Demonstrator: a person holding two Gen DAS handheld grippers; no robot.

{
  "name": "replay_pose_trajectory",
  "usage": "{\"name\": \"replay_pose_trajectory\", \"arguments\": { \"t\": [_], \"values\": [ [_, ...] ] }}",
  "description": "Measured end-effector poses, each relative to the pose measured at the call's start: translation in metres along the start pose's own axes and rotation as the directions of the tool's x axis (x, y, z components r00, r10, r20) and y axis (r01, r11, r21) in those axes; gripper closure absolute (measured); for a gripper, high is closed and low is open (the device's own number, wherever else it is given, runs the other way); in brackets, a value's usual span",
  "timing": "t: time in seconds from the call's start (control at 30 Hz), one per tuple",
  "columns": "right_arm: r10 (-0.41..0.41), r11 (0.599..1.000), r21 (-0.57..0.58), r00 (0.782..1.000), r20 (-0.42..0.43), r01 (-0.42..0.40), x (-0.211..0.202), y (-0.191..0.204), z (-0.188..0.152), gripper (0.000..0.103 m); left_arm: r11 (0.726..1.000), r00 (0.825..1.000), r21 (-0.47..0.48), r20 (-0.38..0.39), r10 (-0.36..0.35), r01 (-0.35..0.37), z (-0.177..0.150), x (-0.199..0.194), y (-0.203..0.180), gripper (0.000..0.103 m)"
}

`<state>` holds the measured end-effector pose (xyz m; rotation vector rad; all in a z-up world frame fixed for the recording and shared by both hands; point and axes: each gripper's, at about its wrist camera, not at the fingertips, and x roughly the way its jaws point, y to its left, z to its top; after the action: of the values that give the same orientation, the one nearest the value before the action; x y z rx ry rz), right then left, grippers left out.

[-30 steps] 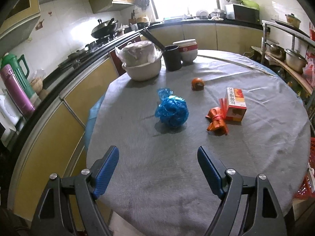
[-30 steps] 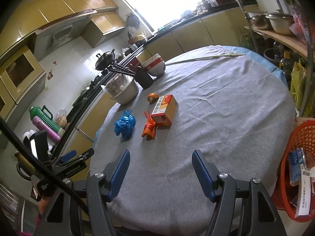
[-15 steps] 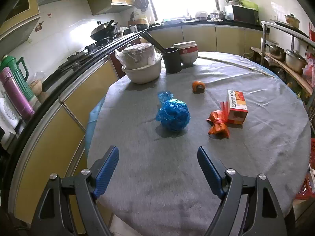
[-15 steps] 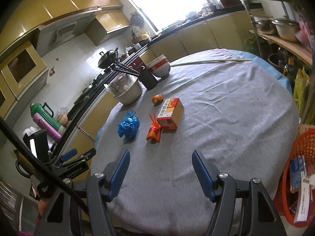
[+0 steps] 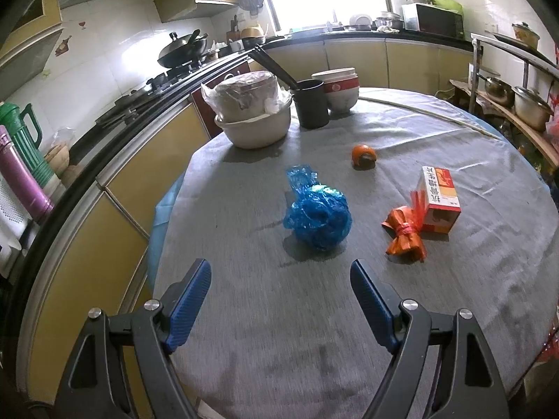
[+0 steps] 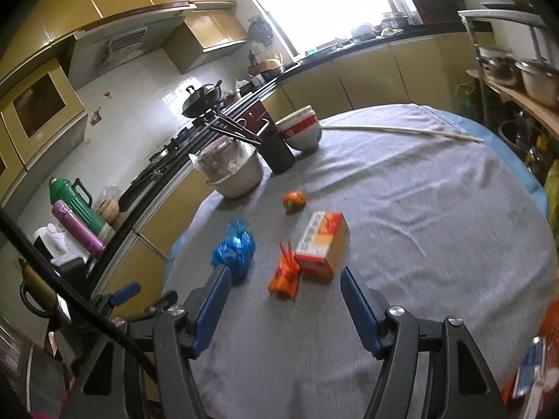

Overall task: Collect trash
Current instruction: 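Move both open tools back over the table toward the remaining items, then grasp the orange tangerine with the right tool while the left tool grasps the blue plastic bag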

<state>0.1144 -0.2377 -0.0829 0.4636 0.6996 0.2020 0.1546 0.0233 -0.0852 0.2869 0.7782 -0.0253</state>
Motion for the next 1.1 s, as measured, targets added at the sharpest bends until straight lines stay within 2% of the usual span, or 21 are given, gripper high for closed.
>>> {"name": "replay_pose_trajectory", "arguments": {
  "t": [0.4,0.53,0.73,0.83,0.9,1.03,1.1],
  "values": [
    [0.037,0.999,-0.003,0.998,-0.051,-0.038,0.066,0.004,0.046,0.033,1.0,1.0,0.004,-0.006,-0.008,0.008,0.017,0.017,0.003,0.021],
    [0.062,0.998,0.019,0.993,-0.1,-0.06,0.099,0.005,0.066,0.033,0.998,0.998,-0.025,-0.039,-0.057,0.056,0.022,0.031,0.012,0.021],
    [0.041,0.994,0.106,0.981,-0.188,-0.021,0.16,-0.002,0.097,0.033,0.984,0.982,-0.121,-0.12,-0.147,0.132,0.032,0.058,0.037,0.021],
    [0.042,0.987,0.16,0.969,-0.243,-0.003,0.197,-0.002,0.11,0.033,0.977,0.976,-0.152,-0.135,-0.171,0.15,0.033,0.063,0.048,0.021],
    [0.015,0.983,0.179,0.96,-0.279,0.037,0.224,-0.001,0.116,0.033,0.974,0.973,-0.163,-0.14,-0.182,0.159,0.034,0.064,0.052,0.021],
    [-0.008,0.97,0.225,0.933,-0.36,0.096,0.274,-0.004,0.119,0.035,0.963,0.961,-0.189,-0.158,-0.225,0.194,0.034,0.069,0.058,0.021],
    [-0.055,0.966,0.212,0.916,-0.397,0.15,0.298,-0.003,0.116,0.037,0.958,0.957,-0.2,-0.163,-0.241,0.207,0.036,0.073,0.059,0.021]
  ]
}}
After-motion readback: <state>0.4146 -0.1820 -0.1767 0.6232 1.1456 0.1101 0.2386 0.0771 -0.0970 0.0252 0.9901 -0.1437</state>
